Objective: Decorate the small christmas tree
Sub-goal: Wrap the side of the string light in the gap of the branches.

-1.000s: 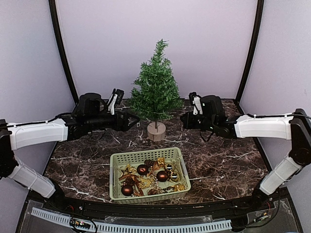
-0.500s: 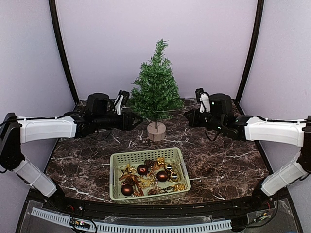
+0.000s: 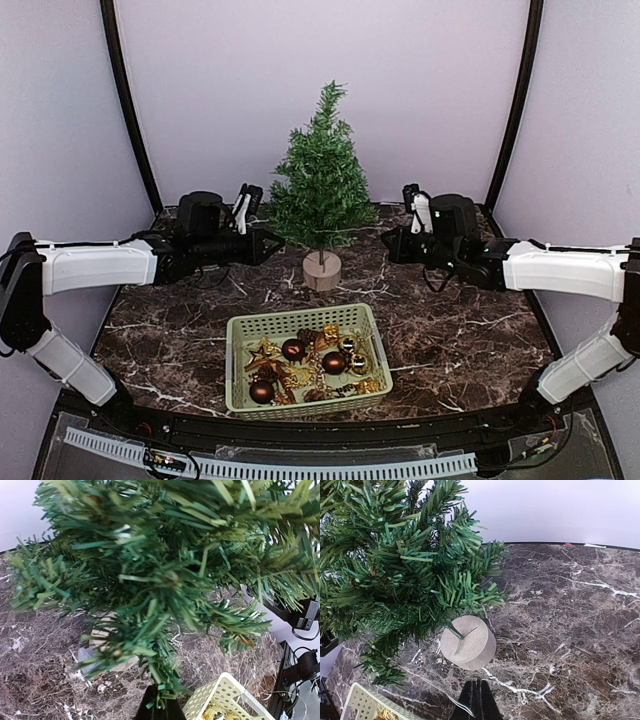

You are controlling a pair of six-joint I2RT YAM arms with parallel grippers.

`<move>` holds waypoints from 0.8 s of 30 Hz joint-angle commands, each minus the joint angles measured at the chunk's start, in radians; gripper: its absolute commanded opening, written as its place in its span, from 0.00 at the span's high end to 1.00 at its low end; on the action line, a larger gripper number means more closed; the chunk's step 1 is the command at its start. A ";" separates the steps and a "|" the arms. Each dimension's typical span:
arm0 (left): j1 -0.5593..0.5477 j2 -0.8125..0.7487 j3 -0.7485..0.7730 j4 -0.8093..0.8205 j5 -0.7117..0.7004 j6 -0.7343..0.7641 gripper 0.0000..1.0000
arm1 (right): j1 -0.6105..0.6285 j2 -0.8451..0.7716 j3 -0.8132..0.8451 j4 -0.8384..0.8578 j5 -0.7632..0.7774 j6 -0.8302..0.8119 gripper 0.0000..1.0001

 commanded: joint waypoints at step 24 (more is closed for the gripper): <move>0.204 0.042 -0.003 0.138 0.129 -0.003 1.00 | 0.054 0.004 0.117 -0.060 0.091 -0.117 1.00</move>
